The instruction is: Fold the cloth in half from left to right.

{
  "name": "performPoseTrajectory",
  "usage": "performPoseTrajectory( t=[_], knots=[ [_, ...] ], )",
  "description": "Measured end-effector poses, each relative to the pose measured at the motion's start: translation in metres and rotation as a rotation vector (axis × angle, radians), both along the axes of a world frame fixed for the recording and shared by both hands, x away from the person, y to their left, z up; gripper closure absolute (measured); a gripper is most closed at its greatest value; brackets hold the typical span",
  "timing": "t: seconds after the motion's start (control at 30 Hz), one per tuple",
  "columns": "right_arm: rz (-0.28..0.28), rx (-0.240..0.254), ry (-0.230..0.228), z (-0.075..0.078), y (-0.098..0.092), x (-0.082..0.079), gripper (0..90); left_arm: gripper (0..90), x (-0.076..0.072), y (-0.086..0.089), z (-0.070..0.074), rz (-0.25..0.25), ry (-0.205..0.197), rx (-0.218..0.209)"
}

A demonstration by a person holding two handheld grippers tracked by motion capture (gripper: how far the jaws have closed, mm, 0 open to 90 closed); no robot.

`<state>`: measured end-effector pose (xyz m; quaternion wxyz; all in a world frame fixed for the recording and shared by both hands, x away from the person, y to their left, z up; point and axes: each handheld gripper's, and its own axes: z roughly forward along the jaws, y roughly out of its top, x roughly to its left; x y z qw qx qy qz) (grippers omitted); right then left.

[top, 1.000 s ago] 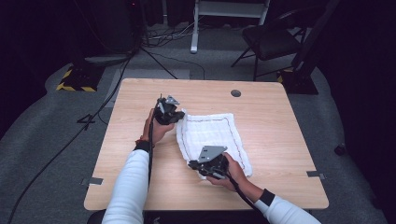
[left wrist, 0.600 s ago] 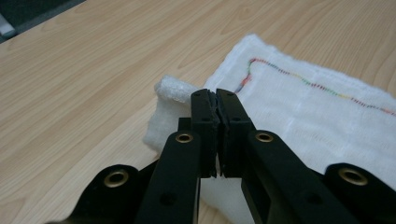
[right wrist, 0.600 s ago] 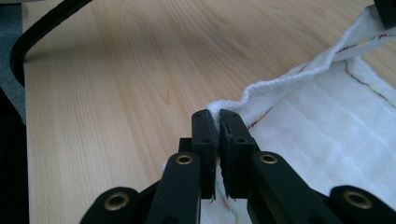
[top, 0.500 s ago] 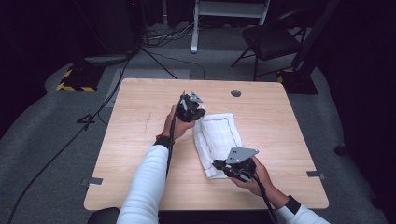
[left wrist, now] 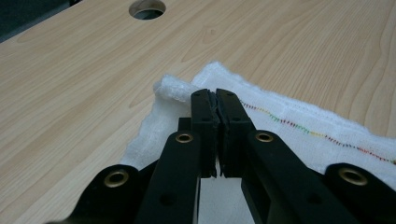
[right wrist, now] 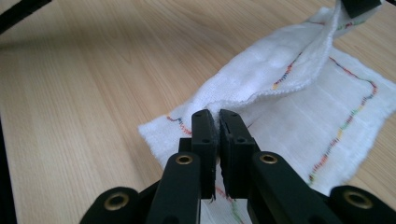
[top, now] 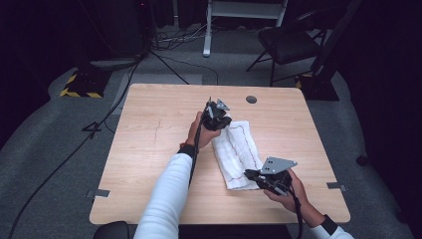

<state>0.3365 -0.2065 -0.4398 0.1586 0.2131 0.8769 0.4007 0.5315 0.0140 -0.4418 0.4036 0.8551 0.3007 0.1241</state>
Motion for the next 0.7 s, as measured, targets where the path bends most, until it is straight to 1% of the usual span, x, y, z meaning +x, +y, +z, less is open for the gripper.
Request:
performPoseTrajectory(
  t=[0.03,0.3,0.4,0.57,0.6,0.63,0.67,0.7],
  knots=[
    [-0.006,-0.002,0.003,0.0,-0.003,0.0,85.4,86.8,0.0,-0.003,0.0,-0.001,-0.001,-0.006],
    [-0.054,-0.006,0.019,-0.003,-0.026,-0.002,85.3,86.8,0.003,-0.028,0.0,-0.028,-0.007,-0.002],
    [-0.066,-0.015,0.03,-0.005,-0.031,-0.004,85.1,86.7,0.005,-0.038,-0.004,-0.037,-0.006,-0.001],
    [-0.081,-0.039,0.039,-0.01,-0.04,-0.008,84.0,86.1,0.006,-0.054,-0.009,-0.05,-0.01,-0.024],
    [-0.081,-0.044,0.048,-0.011,-0.041,-0.008,82.8,85.6,0.006,-0.056,-0.01,-0.049,-0.012,-0.017],
    [-0.073,-0.053,0.057,-0.013,-0.042,-0.008,82.8,85.0,0.005,-0.058,-0.011,-0.041,-0.017,-0.016],
    [-0.067,-0.063,0.06,-0.014,-0.043,-0.008,81.3,81.7,0.005,-0.059,-0.012,-0.035,-0.014,-0.016],
    [-0.073,-0.075,0.065,-0.015,-0.044,-0.008,76.9,74.4,0.003,-0.059,-0.012,-0.022,-0.016,-0.013]
  ],
)
